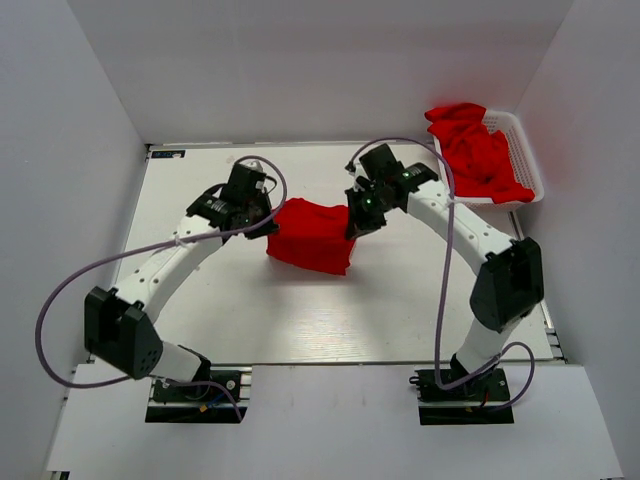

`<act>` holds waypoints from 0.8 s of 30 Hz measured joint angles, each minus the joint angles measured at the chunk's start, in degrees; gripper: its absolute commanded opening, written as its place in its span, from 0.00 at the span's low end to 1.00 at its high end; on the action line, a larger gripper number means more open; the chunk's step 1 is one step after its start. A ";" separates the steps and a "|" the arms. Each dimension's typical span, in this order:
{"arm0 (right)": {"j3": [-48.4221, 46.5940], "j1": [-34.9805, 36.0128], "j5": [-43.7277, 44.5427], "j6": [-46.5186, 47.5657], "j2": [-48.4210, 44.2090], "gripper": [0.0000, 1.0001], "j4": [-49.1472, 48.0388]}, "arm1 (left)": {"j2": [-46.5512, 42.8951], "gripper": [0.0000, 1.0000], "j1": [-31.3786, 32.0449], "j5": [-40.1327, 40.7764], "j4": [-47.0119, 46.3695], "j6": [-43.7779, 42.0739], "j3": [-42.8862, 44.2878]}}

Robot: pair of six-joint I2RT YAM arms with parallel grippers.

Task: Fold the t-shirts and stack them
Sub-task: Fold the long partially folded tshirt into a neat square

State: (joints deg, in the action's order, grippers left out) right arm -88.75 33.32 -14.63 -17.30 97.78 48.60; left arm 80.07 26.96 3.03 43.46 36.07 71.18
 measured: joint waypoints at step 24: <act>-8.31 -9.38 -3.08 -0.04 13.60 0.00 -8.33 | 28.30 0.00 -2.40 6.56 -10.69 -5.11 21.31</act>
State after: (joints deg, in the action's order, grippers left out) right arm -97.06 23.94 -17.72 -17.34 111.37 40.27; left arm 108.38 24.56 9.58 32.77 30.96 92.49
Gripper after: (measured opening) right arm 0.026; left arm 0.034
